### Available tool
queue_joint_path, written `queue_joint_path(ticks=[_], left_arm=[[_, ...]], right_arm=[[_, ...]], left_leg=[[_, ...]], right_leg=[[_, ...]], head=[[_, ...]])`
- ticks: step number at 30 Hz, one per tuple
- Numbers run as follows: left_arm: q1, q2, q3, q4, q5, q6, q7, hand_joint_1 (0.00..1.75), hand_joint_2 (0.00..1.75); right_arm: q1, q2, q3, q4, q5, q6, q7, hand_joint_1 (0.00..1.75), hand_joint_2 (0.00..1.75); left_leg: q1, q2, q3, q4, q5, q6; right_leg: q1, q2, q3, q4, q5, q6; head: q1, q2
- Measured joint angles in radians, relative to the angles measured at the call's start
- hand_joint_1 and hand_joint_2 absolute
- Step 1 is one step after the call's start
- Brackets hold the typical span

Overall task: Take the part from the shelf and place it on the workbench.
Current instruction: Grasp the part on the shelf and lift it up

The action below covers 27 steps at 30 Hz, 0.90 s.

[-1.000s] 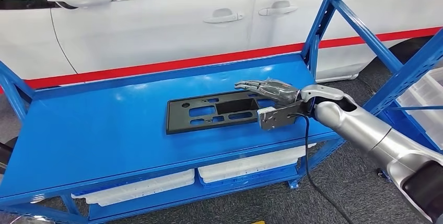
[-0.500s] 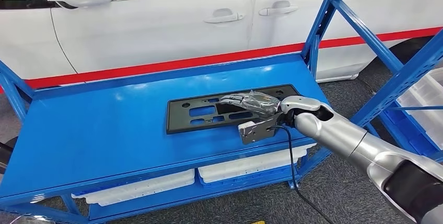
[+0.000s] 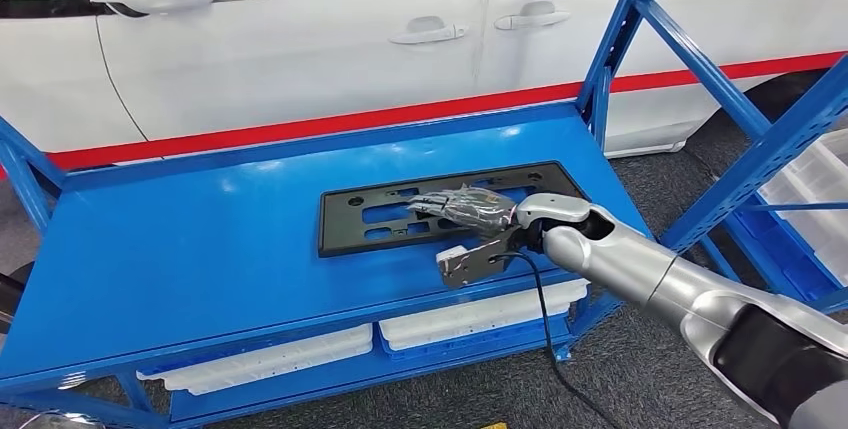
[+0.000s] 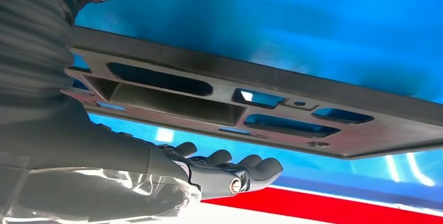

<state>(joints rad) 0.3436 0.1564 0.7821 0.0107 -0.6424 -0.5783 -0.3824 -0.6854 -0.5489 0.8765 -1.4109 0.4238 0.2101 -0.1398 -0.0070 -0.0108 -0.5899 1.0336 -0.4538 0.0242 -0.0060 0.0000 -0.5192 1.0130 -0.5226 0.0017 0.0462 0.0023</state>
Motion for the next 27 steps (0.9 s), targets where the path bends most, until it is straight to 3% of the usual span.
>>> queue_joint_path(ticks=[17,26,27], left_arm=[[0.000,-0.011,-0.023,0.000,0.021,0.016,0.012,0.00,0.00],[0.000,-0.013,-0.034,0.000,0.037,0.026,0.021,0.00,0.00],[0.000,-0.014,-0.036,0.000,0.039,0.026,0.021,0.00,0.00]], right_arm=[[-0.004,0.121,0.003,0.125,0.161,-0.141,0.062,0.00,1.75],[-0.008,0.150,-0.048,0.234,0.212,-0.183,0.105,0.00,1.75],[-0.008,0.150,-0.055,0.247,0.219,-0.191,0.110,0.34,1.75]], left_leg=[[0.000,0.000,0.000,0.000,0.000,0.000],[0.000,0.000,0.000,0.000,0.000,0.000],[0.000,0.000,0.000,0.000,0.000,0.000]], right_leg=[[0.000,0.000,0.000,0.000,0.000,0.000],[0.000,0.000,0.000,0.000,0.000,0.000],[0.000,0.000,0.000,0.000,0.000,0.000]], head=[[0.000,0.000],[0.000,0.000],[0.000,0.000]])
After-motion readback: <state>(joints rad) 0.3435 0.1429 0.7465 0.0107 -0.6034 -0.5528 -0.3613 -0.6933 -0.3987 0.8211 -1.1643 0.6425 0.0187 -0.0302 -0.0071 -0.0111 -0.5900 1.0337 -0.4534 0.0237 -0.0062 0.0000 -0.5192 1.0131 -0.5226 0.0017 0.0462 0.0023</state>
